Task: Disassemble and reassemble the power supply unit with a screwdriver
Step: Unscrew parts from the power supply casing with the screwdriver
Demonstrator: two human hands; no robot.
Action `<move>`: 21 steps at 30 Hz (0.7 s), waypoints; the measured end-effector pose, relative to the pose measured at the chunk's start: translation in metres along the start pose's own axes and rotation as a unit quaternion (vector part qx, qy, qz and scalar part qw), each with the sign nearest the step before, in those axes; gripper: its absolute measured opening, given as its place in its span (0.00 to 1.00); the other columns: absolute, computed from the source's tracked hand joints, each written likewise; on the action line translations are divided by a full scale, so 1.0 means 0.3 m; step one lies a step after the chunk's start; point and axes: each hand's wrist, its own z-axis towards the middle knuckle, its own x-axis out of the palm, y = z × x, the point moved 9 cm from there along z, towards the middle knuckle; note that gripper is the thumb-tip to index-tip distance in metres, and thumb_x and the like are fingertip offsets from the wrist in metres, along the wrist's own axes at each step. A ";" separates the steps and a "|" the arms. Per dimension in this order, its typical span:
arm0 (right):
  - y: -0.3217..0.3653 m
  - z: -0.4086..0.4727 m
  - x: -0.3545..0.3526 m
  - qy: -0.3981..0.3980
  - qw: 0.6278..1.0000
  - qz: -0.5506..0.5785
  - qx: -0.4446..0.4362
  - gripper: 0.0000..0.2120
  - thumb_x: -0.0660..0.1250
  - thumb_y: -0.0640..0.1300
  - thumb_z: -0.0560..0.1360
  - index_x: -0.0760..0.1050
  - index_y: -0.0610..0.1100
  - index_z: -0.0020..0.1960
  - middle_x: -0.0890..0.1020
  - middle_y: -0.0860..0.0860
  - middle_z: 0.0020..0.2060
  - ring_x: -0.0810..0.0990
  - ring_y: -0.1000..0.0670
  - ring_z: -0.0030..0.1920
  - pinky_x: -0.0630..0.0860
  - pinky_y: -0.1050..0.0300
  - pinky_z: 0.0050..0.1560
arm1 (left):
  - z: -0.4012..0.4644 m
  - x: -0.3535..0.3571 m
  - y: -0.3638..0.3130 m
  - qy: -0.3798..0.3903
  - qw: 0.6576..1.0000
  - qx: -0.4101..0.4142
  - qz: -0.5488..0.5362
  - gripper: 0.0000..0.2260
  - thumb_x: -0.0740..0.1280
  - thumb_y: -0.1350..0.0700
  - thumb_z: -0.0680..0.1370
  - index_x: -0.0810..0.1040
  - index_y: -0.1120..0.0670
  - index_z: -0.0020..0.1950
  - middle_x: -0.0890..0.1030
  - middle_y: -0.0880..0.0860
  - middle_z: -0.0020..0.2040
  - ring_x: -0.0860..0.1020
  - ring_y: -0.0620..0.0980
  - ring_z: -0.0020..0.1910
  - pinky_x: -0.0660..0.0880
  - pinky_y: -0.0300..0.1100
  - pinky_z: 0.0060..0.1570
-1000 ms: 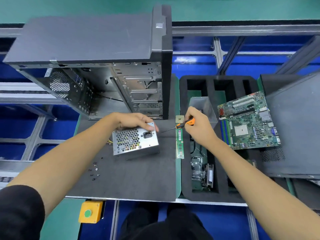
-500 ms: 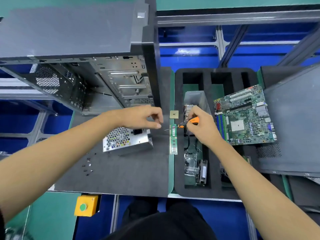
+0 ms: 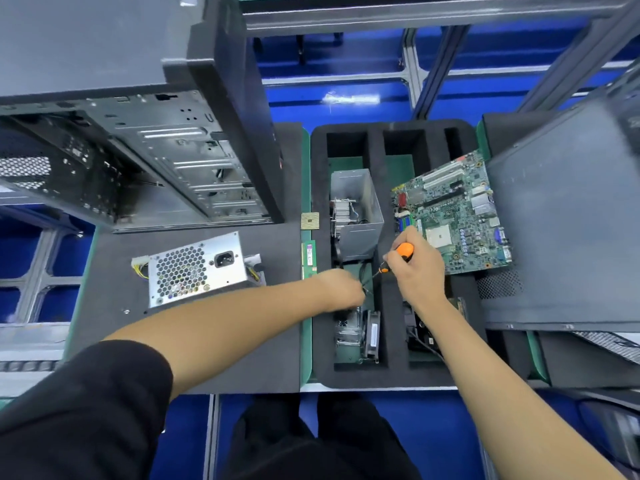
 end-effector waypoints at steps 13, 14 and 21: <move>-0.096 -0.029 0.028 -0.010 0.998 -0.056 0.003 0.07 0.63 0.51 0.68 0.64 0.54 0.41 0.73 0.52 0.28 0.73 0.47 0.33 0.60 0.56 0.31 | 0.199 0.129 -0.051 0.090 0.994 -0.038 -0.053 0.12 0.65 0.67 0.80 0.78 0.61 0.64 0.80 0.57 0.61 0.80 0.59 0.58 0.80 0.52 0.54; -0.098 -0.030 0.030 -0.008 0.998 -0.054 0.004 0.07 0.63 0.51 0.68 0.64 0.54 0.41 0.74 0.52 0.28 0.74 0.47 0.33 0.61 0.56 0.31 | 0.200 0.139 -0.054 0.091 0.994 -0.037 -0.057 0.13 0.65 0.67 0.80 0.77 0.61 0.65 0.80 0.58 0.62 0.80 0.59 0.59 0.79 0.52 0.54; -0.097 -0.034 0.034 -0.005 0.999 -0.052 0.008 0.07 0.64 0.50 0.69 0.65 0.53 0.40 0.73 0.52 0.27 0.74 0.47 0.33 0.63 0.54 0.31 | 0.197 0.177 -0.050 0.141 0.984 -0.038 -0.104 0.14 0.66 0.62 0.81 0.76 0.61 0.67 0.79 0.57 0.62 0.79 0.57 0.56 0.76 0.47 0.49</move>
